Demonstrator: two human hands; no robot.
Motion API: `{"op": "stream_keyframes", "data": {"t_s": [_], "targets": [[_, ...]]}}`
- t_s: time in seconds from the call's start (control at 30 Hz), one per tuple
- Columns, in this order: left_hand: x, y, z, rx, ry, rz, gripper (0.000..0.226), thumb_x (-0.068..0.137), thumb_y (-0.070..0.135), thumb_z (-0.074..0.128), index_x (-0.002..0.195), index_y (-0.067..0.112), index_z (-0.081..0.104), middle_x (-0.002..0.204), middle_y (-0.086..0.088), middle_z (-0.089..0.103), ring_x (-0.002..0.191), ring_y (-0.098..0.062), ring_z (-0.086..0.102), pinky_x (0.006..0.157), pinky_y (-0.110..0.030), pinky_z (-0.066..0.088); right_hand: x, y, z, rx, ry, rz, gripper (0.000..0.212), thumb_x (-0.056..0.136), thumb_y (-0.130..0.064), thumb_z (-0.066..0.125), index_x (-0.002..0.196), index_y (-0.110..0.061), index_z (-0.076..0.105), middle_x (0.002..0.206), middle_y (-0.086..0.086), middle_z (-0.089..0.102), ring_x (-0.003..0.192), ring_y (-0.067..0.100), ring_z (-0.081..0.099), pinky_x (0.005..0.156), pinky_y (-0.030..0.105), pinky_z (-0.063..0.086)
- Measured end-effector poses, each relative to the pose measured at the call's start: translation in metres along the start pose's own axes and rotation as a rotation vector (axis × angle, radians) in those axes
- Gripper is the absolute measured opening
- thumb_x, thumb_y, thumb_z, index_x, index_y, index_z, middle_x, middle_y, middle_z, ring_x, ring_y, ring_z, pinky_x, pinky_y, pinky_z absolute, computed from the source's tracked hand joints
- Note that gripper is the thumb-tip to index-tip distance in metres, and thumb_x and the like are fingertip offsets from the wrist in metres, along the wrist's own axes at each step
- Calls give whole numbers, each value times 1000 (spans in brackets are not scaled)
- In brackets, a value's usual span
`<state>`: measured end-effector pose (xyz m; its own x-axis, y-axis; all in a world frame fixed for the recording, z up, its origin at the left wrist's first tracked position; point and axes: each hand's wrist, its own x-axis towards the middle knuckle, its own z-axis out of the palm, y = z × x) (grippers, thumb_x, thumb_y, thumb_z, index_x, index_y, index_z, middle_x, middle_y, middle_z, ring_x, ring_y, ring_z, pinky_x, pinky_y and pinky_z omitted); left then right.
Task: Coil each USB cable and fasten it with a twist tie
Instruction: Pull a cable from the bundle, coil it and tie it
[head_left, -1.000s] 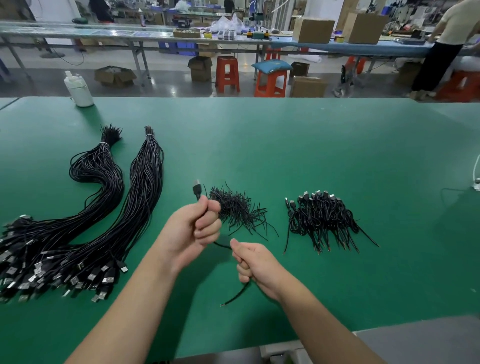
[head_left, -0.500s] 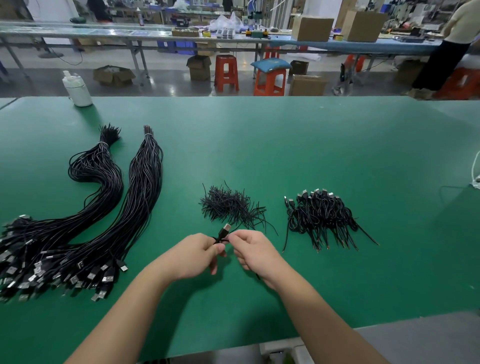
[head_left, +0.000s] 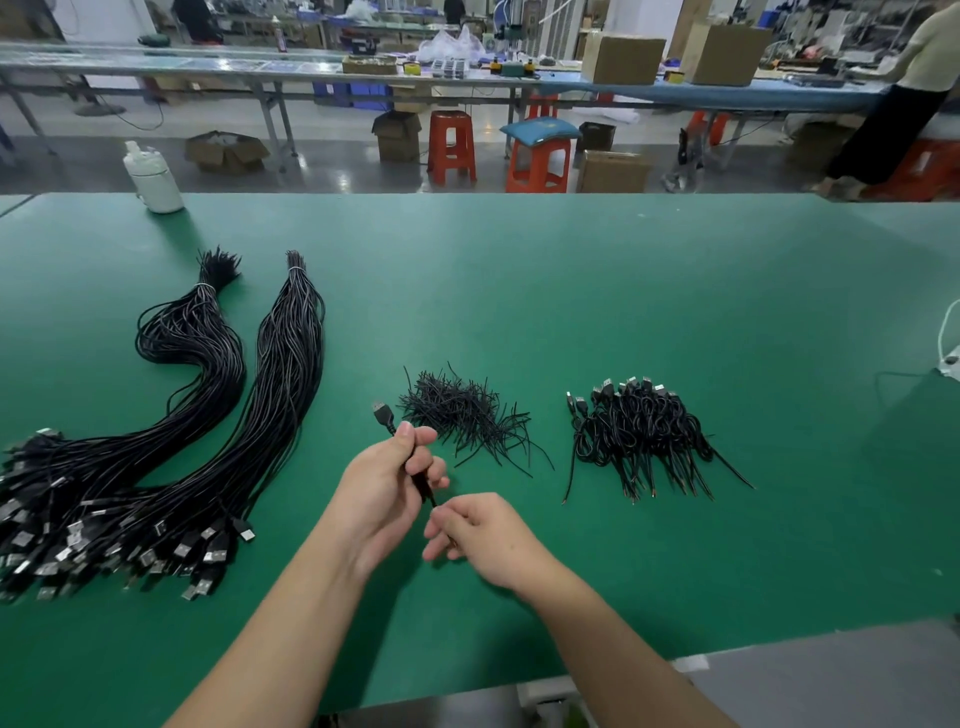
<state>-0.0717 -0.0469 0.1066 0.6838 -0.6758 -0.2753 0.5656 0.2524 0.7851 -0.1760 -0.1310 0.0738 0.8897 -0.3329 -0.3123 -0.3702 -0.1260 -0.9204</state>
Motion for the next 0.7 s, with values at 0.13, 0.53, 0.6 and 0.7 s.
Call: {"op": "stream_keyframes", "data": {"t_s": [0.13, 0.53, 0.6, 0.7], "targets": [[-3, 1, 0, 38, -45, -18, 27, 104, 23, 40, 91, 5, 54, 54, 3, 29, 52, -15, 36, 54, -29, 37, -1, 4, -6, 4, 26, -60, 9, 97, -17, 61, 98, -15, 70, 87, 5, 70, 68, 9, 52, 68, 28, 42], [-8, 0, -3, 342, -185, -258, 45, 101, 26, 46, 70, 10, 74, 80, -23, 72, 65, -28, 68, 45, -28, 43, 5, 8, 2, 449, 46, -114, 35, 81, 6, 73, 112, 10, 58, 75, 4, 56, 74, 17, 56, 75, 33, 57], [-6, 0, -1, 427, -179, -271, 46, 103, 24, 45, 72, 7, 74, 86, -27, 72, 65, -28, 66, 48, -31, 43, 6, 11, 2, 418, 93, -101, 37, 80, 5, 72, 113, 10, 58, 83, 11, 54, 77, 21, 54, 75, 34, 58], [-5, -5, 4, 713, -117, -134, 43, 105, 24, 44, 79, 4, 72, 84, -19, 74, 71, -28, 64, 66, -41, 53, 8, 13, 2, 213, 210, -113, 25, 80, -2, 66, 105, 1, 62, 85, 7, 60, 76, 17, 55, 79, 41, 55]]}}
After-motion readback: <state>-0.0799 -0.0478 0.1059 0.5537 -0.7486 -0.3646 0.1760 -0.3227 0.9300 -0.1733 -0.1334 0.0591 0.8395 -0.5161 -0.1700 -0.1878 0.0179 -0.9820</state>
